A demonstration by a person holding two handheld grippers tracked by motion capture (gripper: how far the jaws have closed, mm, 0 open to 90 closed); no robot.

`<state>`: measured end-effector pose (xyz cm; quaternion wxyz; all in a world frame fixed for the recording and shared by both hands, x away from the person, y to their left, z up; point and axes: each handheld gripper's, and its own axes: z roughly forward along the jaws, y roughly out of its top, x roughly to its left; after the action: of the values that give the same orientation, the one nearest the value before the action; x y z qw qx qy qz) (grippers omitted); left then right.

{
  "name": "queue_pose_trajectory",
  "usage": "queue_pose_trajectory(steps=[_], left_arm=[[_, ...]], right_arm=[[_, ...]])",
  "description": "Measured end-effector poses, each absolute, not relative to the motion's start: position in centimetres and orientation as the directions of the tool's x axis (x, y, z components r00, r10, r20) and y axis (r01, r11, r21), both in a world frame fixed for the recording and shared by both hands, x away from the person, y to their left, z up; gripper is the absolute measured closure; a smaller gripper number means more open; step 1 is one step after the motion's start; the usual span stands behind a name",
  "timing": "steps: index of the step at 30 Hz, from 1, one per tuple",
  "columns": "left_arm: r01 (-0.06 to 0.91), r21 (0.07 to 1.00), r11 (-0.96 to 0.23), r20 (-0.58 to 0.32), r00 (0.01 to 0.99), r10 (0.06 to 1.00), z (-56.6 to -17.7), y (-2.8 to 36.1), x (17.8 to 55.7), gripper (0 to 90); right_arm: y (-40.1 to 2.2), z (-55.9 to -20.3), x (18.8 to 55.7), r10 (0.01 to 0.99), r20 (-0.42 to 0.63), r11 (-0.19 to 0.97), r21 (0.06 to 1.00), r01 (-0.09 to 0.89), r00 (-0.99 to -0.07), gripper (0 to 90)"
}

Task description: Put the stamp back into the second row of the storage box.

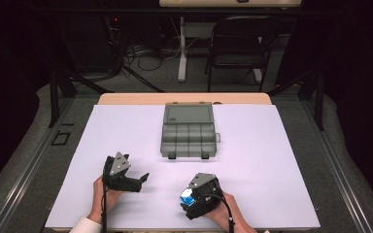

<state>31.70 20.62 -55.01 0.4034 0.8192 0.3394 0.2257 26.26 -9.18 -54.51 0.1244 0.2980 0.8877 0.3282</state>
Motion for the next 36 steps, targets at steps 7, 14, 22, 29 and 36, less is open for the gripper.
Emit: queue_pose_trajectory(steps=[7,14,22,29,36], left_arm=[[0.374,0.813,-0.447,0.097,0.669,0.737,-55.01,20.53,31.66,0.1],[0.375,0.813,-0.446,0.096,0.670,0.736,-55.04,20.55,31.67,0.1],[0.375,0.810,-0.451,0.095,0.675,0.732,-55.10,20.52,31.72,0.0],[0.374,0.810,-0.451,0.093,0.677,0.730,-55.11,20.50,31.72,0.1],[0.370,0.812,-0.451,0.096,0.678,0.729,-55.06,20.62,31.71,0.1]], right_arm=[[-8.63,-54.92,25.94,0.608,-0.036,0.625,0.638,0.450,-0.793,18.4],[-8.50,-55.16,25.92,0.609,-0.043,0.631,0.631,0.451,-0.792,28.8],[-8.44,-55.28,25.86,0.610,-0.024,0.627,0.627,0.463,-0.792,35.3],[-8.55,-55.26,25.89,0.602,-0.013,0.623,0.634,0.458,-0.799,40.2],[-8.66,-55.20,25.95,0.604,-0.013,0.621,0.634,0.461,-0.797,40.6]])
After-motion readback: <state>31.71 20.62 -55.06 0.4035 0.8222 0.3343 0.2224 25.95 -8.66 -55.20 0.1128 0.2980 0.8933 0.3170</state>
